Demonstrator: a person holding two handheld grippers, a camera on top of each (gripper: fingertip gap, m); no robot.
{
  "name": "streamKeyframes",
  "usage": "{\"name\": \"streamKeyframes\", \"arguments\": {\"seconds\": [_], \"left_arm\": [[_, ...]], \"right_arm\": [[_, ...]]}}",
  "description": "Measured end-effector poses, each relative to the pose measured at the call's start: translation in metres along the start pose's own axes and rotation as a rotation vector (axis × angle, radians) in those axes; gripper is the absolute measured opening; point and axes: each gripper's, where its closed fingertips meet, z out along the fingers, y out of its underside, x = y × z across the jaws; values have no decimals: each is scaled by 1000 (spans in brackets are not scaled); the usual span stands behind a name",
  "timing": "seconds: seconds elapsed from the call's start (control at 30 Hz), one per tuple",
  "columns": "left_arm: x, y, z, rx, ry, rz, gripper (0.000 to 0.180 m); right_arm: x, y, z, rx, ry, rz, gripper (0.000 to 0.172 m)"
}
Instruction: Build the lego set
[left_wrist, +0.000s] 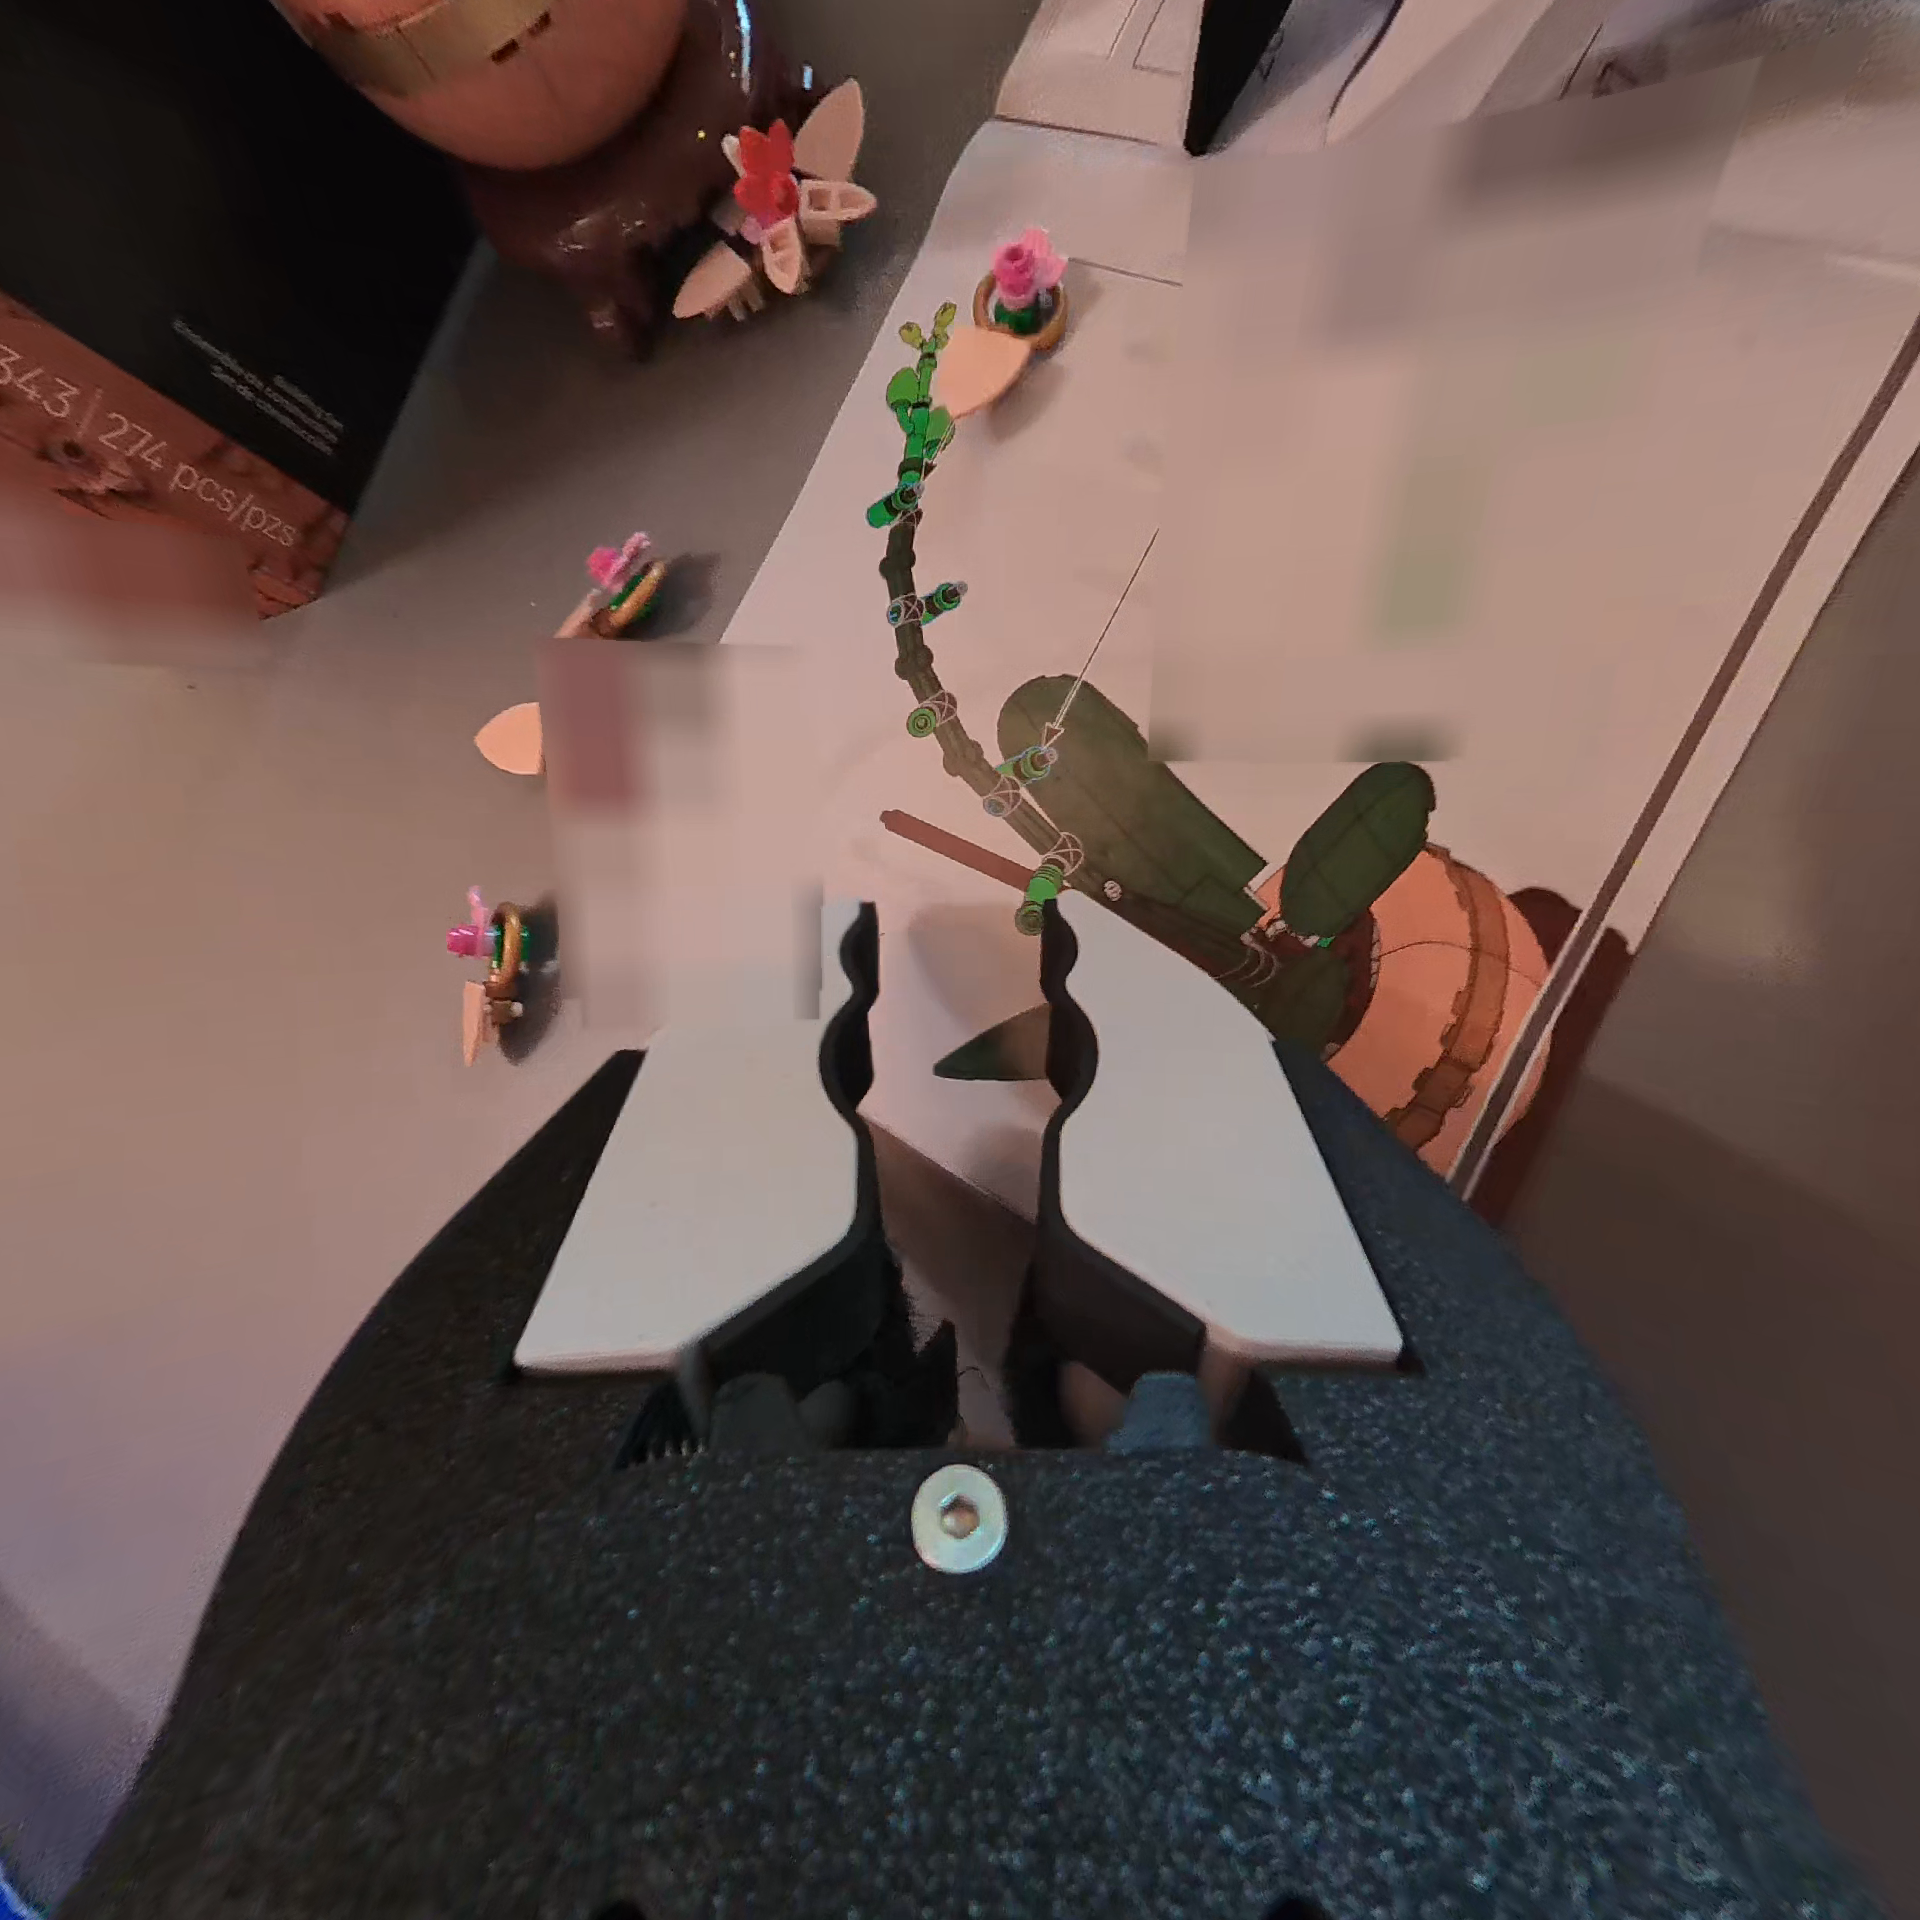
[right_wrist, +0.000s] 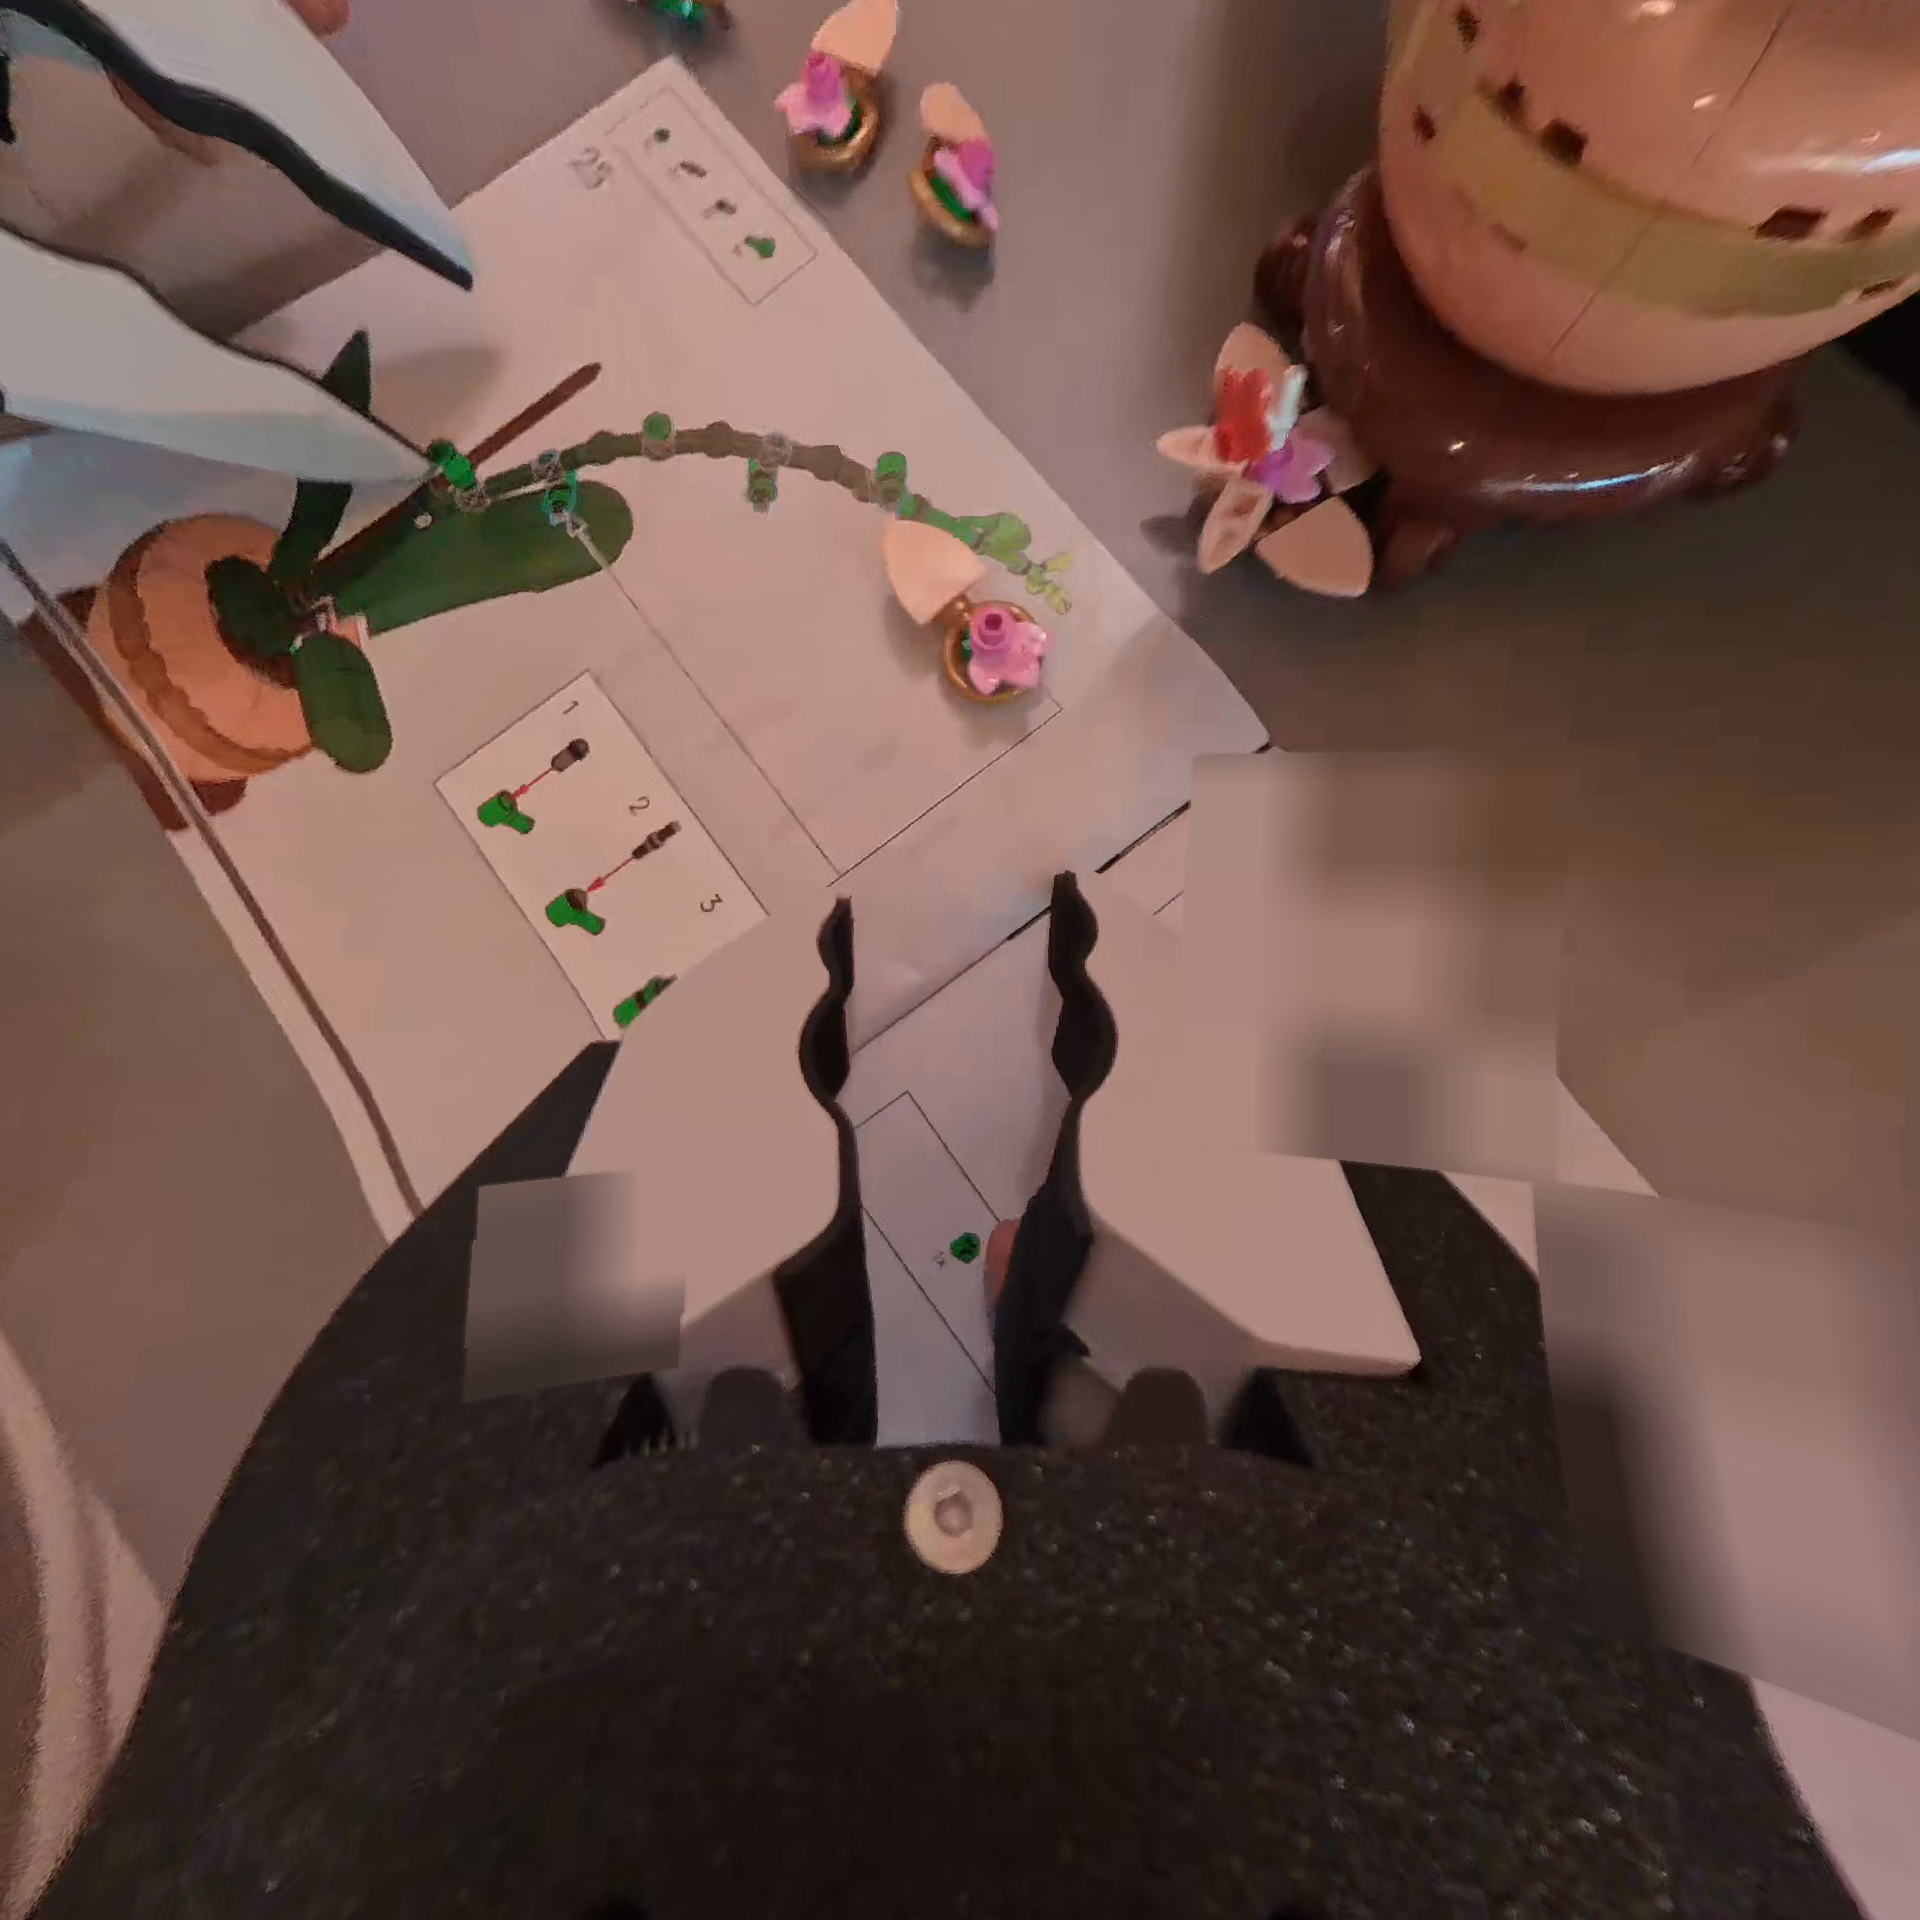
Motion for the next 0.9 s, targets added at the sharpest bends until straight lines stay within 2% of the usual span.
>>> {"name": "streamKeyframes", "arguments": {"seconds": [0.13, 0.3, 0.4, 0.53, 0.67, 0.9], "left_arm": [[16, 3, -7, 12, 0, -18, 24], [40, 6, -19, 33, 7, -74, 23], [46, 7, -22, 23, -11, -79, 23], [50, 7, -23, 15, -25, -111, 21], [63, 3, -24, 42, 4, -154, 22], [68, 2, -25, 55, -7, -175, 28]], "right_arm": [[-16, 12, -9, -32, 10, -16, 36], [-32, 23, -21, -77, -78, -96, 36], [-31, 1, -18, 7, -103, -116, 35], [-30, 0, 1, -68, -134, -159, 32], [-23, -19, 15, -35, -87, -209, 19], [-14, -58, 45, 55, -26, -240, 23]]}}
